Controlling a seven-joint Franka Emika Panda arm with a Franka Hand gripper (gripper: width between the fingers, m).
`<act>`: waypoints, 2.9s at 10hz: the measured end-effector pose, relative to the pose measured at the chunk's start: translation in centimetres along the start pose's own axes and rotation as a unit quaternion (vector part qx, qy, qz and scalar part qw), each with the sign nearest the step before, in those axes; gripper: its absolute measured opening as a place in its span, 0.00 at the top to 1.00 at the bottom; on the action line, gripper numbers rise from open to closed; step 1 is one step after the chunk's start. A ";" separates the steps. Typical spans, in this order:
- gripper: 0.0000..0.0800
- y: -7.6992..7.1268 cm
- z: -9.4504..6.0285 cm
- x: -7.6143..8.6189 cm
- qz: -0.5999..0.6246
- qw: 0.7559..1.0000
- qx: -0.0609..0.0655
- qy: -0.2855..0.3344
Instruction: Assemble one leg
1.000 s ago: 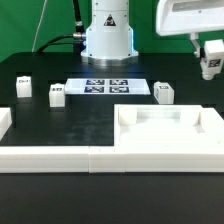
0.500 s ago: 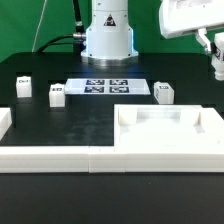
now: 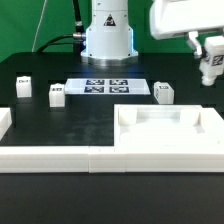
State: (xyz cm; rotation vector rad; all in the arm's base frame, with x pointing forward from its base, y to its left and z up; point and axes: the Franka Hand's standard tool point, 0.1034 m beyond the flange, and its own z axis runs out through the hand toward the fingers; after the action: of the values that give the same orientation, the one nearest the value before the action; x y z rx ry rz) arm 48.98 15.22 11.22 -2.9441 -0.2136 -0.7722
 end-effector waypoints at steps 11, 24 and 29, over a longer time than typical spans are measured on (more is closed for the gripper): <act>0.64 4.8 3.7 5.4 -0.063 0.998 -0.028 0.015; 0.64 6.9 6.1 7.9 -0.070 0.997 -0.034 -0.014; 0.64 4.7 6.6 10.6 -0.056 0.998 -0.026 0.004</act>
Offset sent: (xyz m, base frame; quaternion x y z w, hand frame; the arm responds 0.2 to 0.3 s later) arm 0.0000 0.0000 0.0000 0.0000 0.0000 0.0000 1.0000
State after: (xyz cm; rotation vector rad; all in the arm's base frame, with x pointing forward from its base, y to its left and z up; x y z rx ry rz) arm 62.05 12.55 10.51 -2.9984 -0.3656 -0.8157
